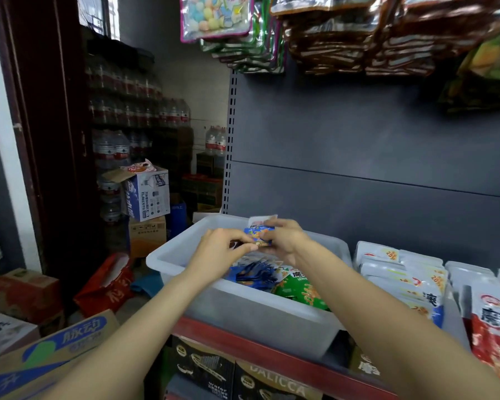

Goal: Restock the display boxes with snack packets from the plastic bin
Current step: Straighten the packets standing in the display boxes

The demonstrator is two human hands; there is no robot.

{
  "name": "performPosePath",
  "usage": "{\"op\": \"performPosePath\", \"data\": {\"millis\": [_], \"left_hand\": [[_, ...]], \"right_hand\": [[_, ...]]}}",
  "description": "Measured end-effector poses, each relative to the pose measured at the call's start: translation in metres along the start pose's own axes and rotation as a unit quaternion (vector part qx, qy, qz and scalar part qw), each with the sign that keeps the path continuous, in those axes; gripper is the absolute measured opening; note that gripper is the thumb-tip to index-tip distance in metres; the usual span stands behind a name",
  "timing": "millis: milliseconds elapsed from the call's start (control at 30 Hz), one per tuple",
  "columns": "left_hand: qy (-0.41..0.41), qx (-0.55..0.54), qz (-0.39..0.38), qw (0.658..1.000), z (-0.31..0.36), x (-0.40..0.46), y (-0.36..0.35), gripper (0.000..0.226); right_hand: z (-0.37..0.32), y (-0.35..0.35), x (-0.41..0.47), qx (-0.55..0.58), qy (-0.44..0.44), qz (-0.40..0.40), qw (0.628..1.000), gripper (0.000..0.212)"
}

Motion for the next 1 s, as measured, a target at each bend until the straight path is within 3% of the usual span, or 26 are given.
{"op": "performPosePath", "data": {"millis": [267, 400, 467, 567, 700, 900, 1000], "left_hand": [[0.030, -0.190, 0.003, 0.981, 0.076, -0.002, -0.043, 0.041], [-0.011, -0.247, -0.041, 0.968, 0.138, -0.004, -0.085, 0.050], [-0.038, -0.238, -0.065, 0.968, 0.168, -0.005, -0.107, 0.054], [-0.078, -0.184, -0.102, 0.975, 0.208, -0.009, -0.141, 0.060], [-0.110, -0.099, -0.144, 0.979, 0.237, -0.008, -0.179, 0.063], [-0.047, -0.097, -0.093, 0.990, 0.228, 0.015, -0.177, 0.062], [-0.062, -0.072, -0.074, 0.993, 0.227, 0.020, -0.174, 0.042]], "right_hand": [[-0.069, 0.087, -0.074, -0.043, 0.157, 0.040, 0.986, 0.071], [-0.091, 0.149, -0.117, -0.092, 0.199, 0.070, 0.973, 0.084], [-0.097, 0.187, -0.136, -0.100, 0.196, 0.100, 0.970, 0.078], [-0.101, 0.236, -0.158, -0.111, 0.190, 0.131, 0.967, 0.047], [-0.094, 0.277, -0.169, -0.137, 0.184, 0.169, 0.959, 0.022], [-0.075, 0.283, -0.150, -0.226, 0.181, 0.153, 0.945, 0.017], [-0.072, 0.281, -0.138, -0.337, 0.186, 0.159, 0.909, 0.026]]}}
Point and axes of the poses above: each hand's wrist, its own x-axis towards the middle knuckle, its own y-axis out of the back of the hand, z = x × y, the point moved 8 cm from there along x, towards the middle knuckle, and after that the axes turned 5 degrees about y, right-handed, at the moved point
